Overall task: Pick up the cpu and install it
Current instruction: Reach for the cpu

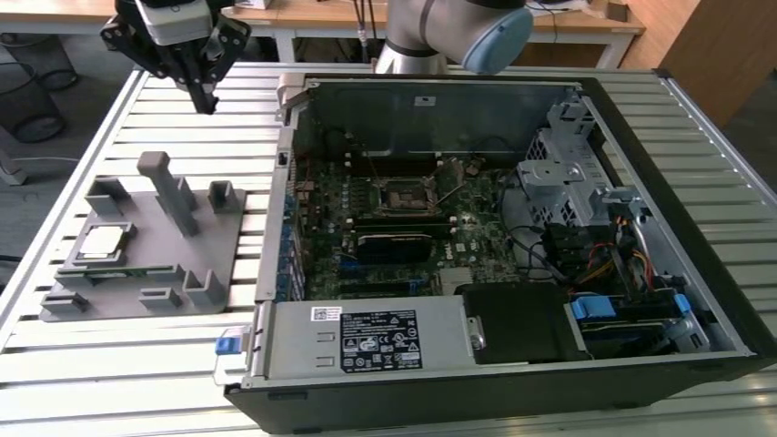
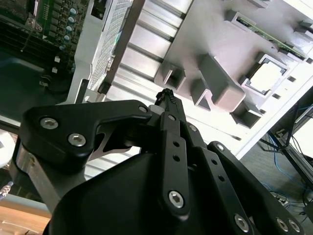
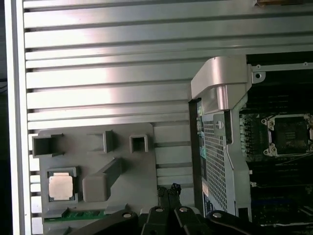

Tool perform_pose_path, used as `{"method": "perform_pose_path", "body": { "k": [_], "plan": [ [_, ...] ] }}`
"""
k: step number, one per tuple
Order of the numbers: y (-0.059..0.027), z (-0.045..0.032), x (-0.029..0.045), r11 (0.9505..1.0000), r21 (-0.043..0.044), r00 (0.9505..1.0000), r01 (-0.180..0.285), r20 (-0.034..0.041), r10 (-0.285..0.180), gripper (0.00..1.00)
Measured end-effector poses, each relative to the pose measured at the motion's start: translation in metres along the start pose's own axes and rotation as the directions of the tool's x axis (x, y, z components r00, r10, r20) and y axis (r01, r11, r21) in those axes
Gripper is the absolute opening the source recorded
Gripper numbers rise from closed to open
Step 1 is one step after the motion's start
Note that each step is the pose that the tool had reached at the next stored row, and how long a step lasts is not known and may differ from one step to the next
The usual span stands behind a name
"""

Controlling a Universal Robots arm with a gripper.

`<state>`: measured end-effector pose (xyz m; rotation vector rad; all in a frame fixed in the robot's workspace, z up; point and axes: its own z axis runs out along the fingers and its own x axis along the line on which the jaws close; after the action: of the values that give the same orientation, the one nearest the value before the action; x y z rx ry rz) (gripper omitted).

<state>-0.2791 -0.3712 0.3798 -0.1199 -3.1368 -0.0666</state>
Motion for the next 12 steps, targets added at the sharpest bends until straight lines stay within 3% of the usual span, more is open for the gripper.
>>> {"method": "perform_pose_path", "body": {
  "k": [12],
  "plan": [
    [0.004, 0.001, 0.0099, 1.0, 0.0001, 1.0, 0.0, -0.0007, 0.0, 0.11]
  ]
}}
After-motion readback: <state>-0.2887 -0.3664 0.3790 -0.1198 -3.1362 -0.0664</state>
